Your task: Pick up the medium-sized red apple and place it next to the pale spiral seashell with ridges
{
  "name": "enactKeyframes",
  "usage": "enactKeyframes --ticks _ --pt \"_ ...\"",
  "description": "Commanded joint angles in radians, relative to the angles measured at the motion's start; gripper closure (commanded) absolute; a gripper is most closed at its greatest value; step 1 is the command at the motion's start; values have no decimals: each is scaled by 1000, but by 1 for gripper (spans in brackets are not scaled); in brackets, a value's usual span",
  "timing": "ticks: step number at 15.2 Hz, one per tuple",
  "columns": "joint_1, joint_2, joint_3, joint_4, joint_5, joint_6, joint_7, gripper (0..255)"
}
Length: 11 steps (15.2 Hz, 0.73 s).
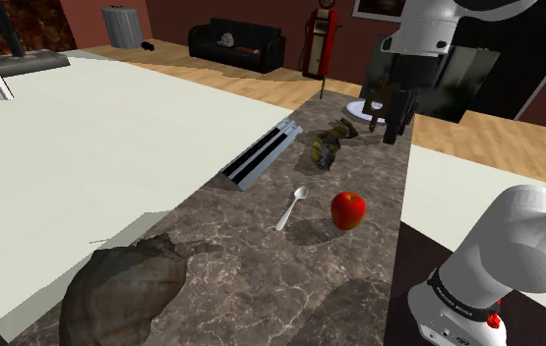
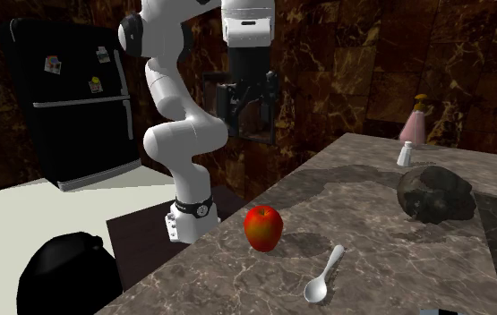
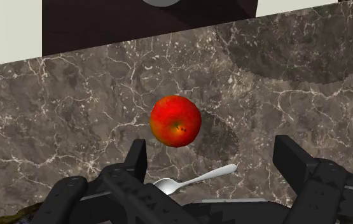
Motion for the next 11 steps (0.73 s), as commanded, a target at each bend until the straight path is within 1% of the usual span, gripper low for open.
enactKeyframes --ticks 1,6,11 --pt "0 0 0 0 0 0 0 0" --pt "-14 -18 47 -179 1 210 48 0" --pt "-25 16 97 -326 5 440 99 0"
